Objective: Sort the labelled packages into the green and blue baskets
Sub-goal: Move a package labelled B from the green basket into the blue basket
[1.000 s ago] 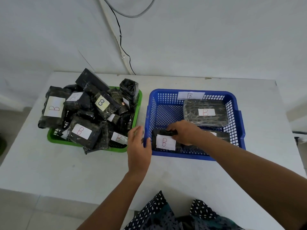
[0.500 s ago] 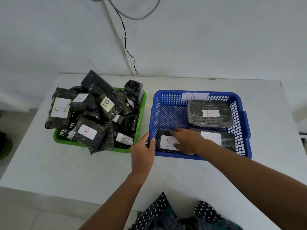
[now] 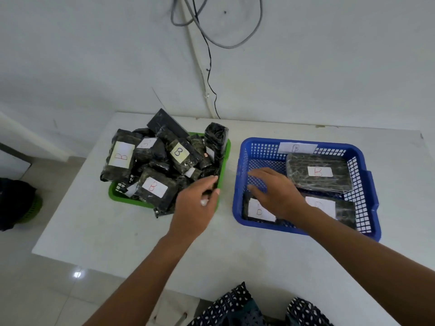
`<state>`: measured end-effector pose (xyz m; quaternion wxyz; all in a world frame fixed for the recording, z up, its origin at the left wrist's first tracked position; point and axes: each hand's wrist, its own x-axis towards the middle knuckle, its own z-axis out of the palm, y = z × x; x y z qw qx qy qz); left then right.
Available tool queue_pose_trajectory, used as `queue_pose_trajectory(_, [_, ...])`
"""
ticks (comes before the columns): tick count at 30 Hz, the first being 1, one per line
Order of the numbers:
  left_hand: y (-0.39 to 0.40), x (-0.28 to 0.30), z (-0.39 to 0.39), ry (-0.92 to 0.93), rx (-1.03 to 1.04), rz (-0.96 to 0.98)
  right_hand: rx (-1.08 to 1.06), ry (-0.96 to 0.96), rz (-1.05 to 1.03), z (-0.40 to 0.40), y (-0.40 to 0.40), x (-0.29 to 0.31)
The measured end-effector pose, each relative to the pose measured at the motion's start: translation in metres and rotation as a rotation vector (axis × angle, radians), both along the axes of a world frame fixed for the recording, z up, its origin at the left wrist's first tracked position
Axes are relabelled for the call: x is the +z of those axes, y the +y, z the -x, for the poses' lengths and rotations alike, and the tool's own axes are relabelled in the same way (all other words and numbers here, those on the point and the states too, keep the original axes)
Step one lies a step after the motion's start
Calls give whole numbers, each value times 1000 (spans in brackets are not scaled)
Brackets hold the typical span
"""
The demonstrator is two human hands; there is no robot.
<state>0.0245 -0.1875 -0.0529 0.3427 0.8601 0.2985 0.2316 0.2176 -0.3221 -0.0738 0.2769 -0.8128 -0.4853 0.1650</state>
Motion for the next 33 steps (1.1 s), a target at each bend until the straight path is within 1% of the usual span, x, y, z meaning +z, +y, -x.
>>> queue_pose_trajectory(3, [45, 15, 29, -16, 18, -207, -3, 33, -69, 37, 28, 16])
queue_pose_trajectory(5, [74, 16, 52, 4, 79, -270, 9, 34, -105, 65, 51, 22])
queue_pose_trajectory(7, [98, 12, 72, 35, 136, -283, -11, 62, -114, 91, 75, 25])
queue_pose_trajectory(11, [130, -6, 99, 70, 151, -214, -43, 98, -51, 135, 119, 18])
queue_pose_trajectory(16, [144, -21, 109, 89, 123, -5, -105, 103, 57, 161, 149, 2])
queue_pose_trajectory(18, [146, -22, 109, 76, 99, 39, -111, 106, 51, 164, 153, 0])
queue_pose_trajectory(22, [150, -23, 110, 19, 89, 124, -135, 174, -32, 161, 154, 3])
queue_pose_trajectory(25, [151, -17, 106, -28, 83, 222, -182, 307, -121, 155, 153, 8])
queue_pose_trajectory(27, [150, -10, 99, -49, 75, 256, -250, 449, -172, 147, 152, 13])
queue_pose_trajectory(29, [150, -3, 90, -62, 79, 316, -297, 663, -253, 136, 149, 19])
queue_pose_trajectory(31, [149, 4, 79, -23, 53, 403, -360, 889, -366, 124, 144, 26])
queue_pose_trajectory(33, [145, 10, 66, 7, 15, 530, -425, 1109, -447, 113, 138, 31])
